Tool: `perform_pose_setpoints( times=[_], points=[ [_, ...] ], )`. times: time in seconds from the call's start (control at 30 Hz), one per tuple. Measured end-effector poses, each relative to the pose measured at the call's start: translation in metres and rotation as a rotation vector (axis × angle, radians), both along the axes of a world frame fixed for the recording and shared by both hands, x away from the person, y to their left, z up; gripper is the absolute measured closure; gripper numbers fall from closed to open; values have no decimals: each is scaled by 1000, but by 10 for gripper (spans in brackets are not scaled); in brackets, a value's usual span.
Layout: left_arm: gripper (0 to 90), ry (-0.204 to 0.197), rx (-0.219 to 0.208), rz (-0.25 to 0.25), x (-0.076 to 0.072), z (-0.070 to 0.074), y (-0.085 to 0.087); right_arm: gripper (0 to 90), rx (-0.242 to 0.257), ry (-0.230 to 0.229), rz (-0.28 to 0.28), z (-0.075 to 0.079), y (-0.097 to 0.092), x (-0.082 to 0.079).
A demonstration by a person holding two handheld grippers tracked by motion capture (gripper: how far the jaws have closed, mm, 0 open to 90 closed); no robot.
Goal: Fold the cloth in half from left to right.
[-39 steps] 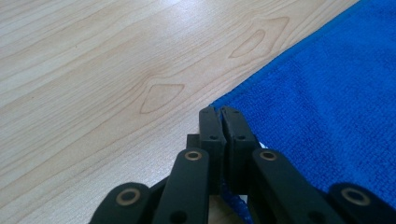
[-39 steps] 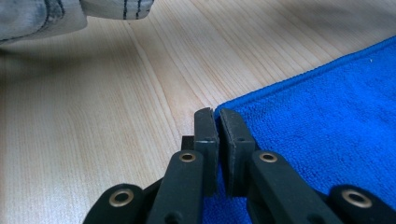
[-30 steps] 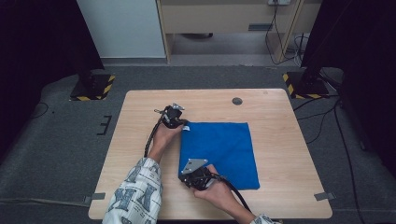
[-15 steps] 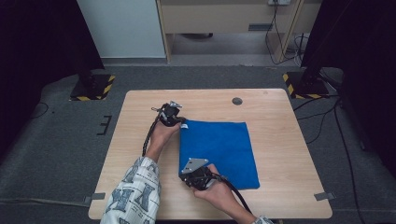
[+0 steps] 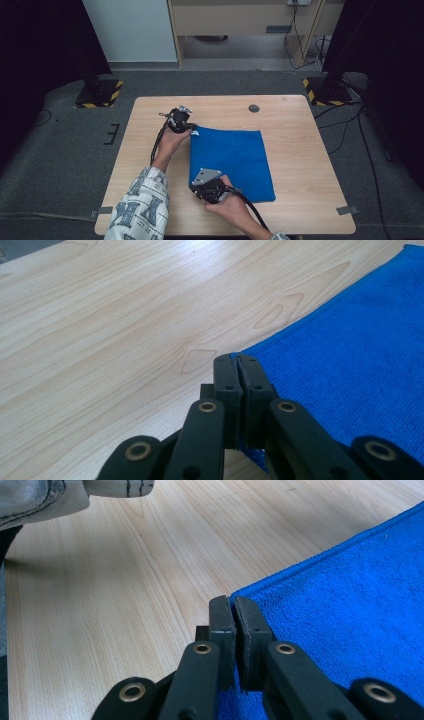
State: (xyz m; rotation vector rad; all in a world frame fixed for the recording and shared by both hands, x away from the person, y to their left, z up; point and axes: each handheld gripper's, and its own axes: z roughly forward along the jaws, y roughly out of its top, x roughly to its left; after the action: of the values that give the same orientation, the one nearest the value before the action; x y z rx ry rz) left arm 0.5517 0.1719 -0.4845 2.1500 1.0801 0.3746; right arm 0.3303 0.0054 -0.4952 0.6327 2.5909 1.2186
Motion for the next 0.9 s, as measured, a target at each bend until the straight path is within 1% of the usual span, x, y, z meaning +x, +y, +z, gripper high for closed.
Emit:
perform_pose_setpoints(
  times=[0.23, 0.37, 0.47, 0.53, 0.8, 0.9],
  points=[
    [881, 0, 7, 4, -1, 4, 11, 873, 14, -7, 1, 6, 8, -1],
    [881, 10, 3, -5, -1, 6, 17, 873, 23, -6, 3, 7, 14, -1],
    [881, 14, 0, 7, 0, 7, 25, 874, 31, -2, 3, 7, 20, -1],
    [881, 15, 3, 6, -1, 8, 29, 874, 34, -5, 4, 8, 24, -1],
    [881, 4, 1, 6, -4, 14, 43, 873, 38, -2, 16, 13, 39, -3],
    [881, 3, -9, 15, -5, 16, 50, 874, 45, -6, 19, 14, 45, -3]
  ],
)
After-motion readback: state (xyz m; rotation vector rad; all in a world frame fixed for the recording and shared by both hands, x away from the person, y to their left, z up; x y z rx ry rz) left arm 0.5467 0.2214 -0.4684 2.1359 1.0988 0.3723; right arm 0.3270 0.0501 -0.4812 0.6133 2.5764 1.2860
